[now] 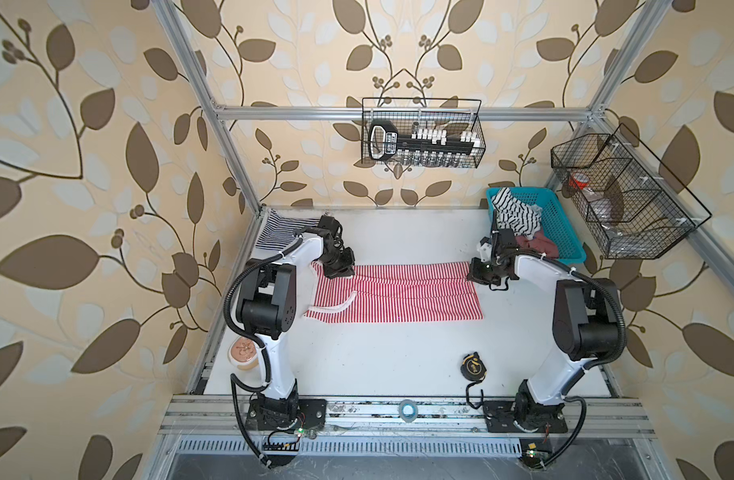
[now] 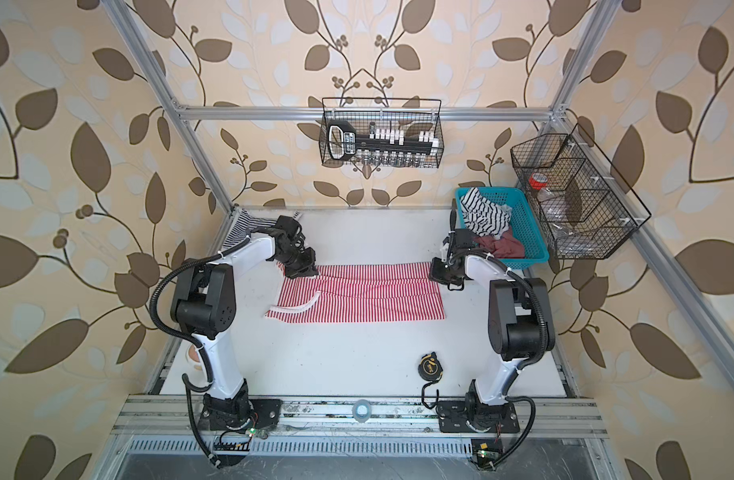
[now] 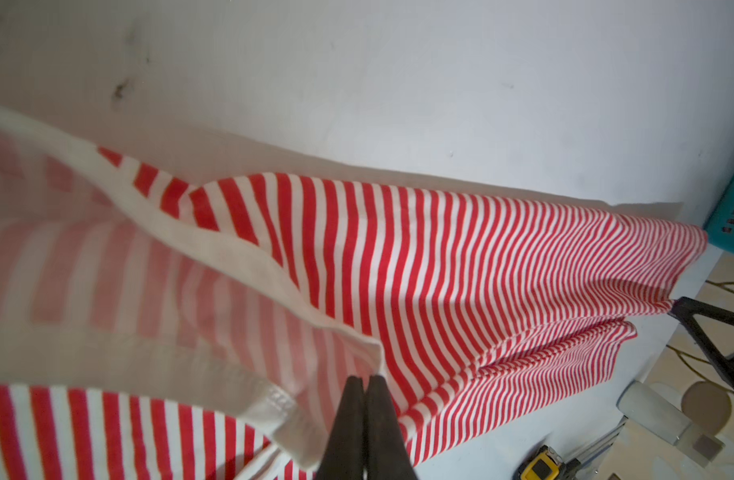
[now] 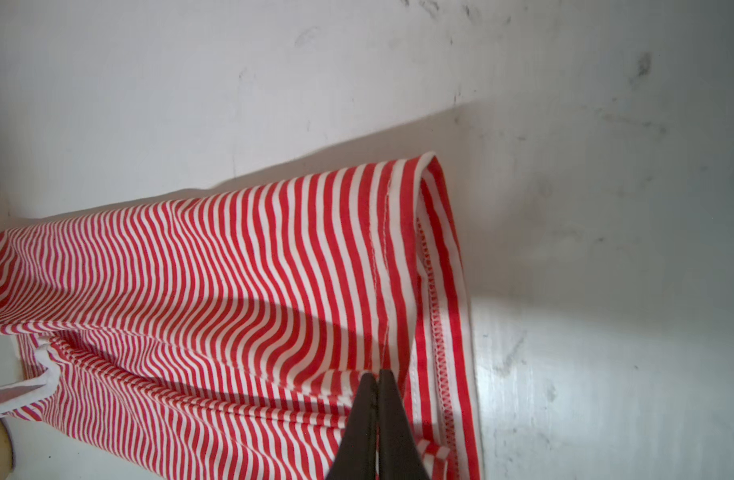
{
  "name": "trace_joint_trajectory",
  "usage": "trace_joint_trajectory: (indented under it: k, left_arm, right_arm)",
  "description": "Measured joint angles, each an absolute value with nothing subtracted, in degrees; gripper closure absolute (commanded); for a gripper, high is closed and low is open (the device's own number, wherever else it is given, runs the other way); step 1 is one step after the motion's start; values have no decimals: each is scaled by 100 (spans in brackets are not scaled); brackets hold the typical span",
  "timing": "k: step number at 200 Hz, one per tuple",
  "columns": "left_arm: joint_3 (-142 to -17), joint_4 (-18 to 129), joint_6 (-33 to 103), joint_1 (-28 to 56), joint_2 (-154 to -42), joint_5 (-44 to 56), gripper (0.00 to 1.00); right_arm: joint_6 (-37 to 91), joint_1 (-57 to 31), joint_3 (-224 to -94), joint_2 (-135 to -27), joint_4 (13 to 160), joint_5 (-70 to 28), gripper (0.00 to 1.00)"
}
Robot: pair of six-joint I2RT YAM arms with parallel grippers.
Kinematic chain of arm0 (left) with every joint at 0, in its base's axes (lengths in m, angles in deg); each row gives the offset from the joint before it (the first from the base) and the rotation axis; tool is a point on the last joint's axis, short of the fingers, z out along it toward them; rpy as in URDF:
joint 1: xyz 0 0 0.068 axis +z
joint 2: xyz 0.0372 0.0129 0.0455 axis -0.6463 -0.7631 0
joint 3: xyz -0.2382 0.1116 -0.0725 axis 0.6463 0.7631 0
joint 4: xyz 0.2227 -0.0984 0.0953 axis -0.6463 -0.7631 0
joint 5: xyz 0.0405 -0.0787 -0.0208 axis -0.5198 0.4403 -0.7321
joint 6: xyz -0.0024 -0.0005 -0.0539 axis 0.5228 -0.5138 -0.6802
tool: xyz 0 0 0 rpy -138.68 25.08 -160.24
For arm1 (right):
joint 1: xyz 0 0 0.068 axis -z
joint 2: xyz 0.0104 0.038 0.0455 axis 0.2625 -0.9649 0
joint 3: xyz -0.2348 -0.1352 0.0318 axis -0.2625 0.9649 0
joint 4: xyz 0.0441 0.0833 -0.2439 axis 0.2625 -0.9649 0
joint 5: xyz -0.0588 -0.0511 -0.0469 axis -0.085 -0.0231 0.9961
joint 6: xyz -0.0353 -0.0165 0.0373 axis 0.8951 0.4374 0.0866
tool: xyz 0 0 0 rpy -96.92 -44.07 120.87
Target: Fold and stack the tank tops
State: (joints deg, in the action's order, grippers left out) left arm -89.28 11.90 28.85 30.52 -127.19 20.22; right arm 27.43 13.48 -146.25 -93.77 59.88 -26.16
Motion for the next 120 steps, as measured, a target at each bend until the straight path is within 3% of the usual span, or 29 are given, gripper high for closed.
trace_joint_trajectory:
  k: [41,59,76,120]
  left_arm:
    - [-8733,1262,2815,3052,-12712,1978,100]
    - [-8678,1256,2769,3052,-12712,1922,71]
    - [-8678,1236,2695,3052,-12710,1880,70]
    - [-8685,1011,2631,3052,-12561,1668,60]
  right_arm:
    - [2736,1309,-14444,-9342,6014,-2513,100]
    - [2717,1309,-14372,-9342,6003,-2469,91]
    - [2697,1307,-14361,-9342,5966,-2417,77]
    - [2636,1307,-14344,-9242,5832,-2224,72]
